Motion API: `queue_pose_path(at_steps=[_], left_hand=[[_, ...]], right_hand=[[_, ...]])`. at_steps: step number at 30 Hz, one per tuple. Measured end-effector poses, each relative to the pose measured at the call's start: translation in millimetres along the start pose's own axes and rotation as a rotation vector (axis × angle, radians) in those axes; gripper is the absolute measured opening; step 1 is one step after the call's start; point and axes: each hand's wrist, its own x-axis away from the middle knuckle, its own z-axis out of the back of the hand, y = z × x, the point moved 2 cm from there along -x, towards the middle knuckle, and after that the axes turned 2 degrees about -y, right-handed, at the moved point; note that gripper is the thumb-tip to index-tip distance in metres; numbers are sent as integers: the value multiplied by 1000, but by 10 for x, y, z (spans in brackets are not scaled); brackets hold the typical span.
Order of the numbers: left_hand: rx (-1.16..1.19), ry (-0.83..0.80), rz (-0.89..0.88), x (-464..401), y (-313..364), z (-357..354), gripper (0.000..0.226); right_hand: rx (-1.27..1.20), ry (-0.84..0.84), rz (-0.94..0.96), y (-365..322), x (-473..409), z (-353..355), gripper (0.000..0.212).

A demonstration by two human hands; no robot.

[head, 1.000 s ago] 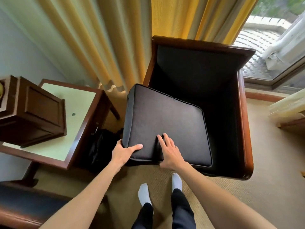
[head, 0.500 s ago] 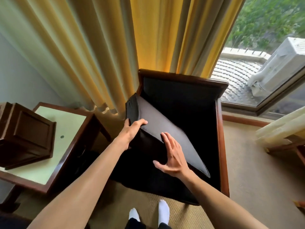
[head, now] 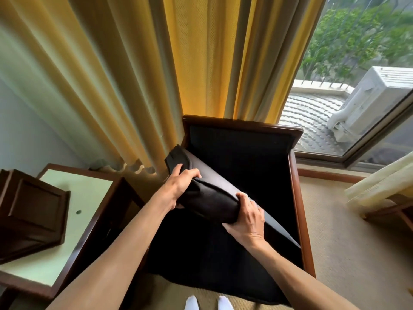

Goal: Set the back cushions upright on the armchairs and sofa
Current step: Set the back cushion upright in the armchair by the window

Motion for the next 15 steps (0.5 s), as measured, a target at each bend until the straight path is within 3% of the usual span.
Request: queue_pose_path(at_steps=[4,7,10,12,15], left_hand=[[-27,6,-52,70,315,203,52],[-270,-4,-123,14,328,290,90],[-749,63,-240,-67,179,300,136],[-948,129,-349,-130,190,290,149],[-1252,47,-567,-102,326,156,146]], right_hand=[[33,-24,41,-137,-245,280,77],[-54,-153,-66,-157,-348,326,72],[-85,-238,-100,-121,-396,267,69],[-90,-243,-83,-109,-429,249,69],[-85,-229,-38,-20,-465,281,84]])
